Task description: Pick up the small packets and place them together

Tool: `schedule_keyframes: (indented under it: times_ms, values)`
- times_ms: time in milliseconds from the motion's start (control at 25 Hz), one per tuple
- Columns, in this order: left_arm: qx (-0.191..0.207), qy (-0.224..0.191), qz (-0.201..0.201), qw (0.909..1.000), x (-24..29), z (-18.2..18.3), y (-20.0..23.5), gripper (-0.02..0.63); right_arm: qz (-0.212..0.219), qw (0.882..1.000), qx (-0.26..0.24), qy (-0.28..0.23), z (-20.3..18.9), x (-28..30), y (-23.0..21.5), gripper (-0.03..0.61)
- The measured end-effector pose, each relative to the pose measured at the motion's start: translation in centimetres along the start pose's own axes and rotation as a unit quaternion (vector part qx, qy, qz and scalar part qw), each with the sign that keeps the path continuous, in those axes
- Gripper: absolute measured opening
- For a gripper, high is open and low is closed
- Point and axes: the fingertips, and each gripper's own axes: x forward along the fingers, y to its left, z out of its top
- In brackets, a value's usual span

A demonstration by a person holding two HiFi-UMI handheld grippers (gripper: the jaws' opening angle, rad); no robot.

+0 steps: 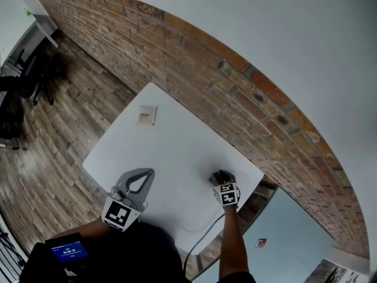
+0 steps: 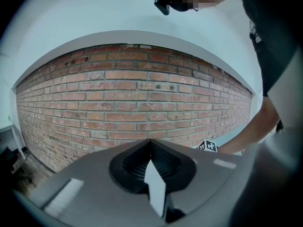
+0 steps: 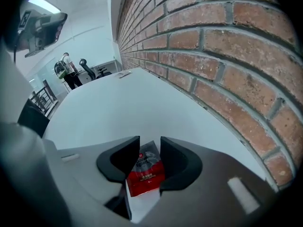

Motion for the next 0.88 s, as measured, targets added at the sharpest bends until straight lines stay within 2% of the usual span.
schedule_keyframes:
  times_ms: [240, 520, 880]
  values:
    - [0.000, 0.001, 0.007, 1.0000, -0.3, -0.1, -0.1, 0.000, 0.019, 1.000, -0.003, 0.022, -0.6, 0.7, 0.3, 0.138]
    - [-0.001, 0.004, 0.016, 0.9999, -0.9, -0.5, -0.2, 0.000, 0.015, 0.999, -0.010, 0.028, -0.8, 0.8, 0.1, 0.127]
    - [0.011, 0.006, 0.003, 0.9999, -0.9, -0.7, -1.1, 0.000, -0.009, 1.000, 0.011, 0.025, -1.0, -0.1, -0.1, 0.057]
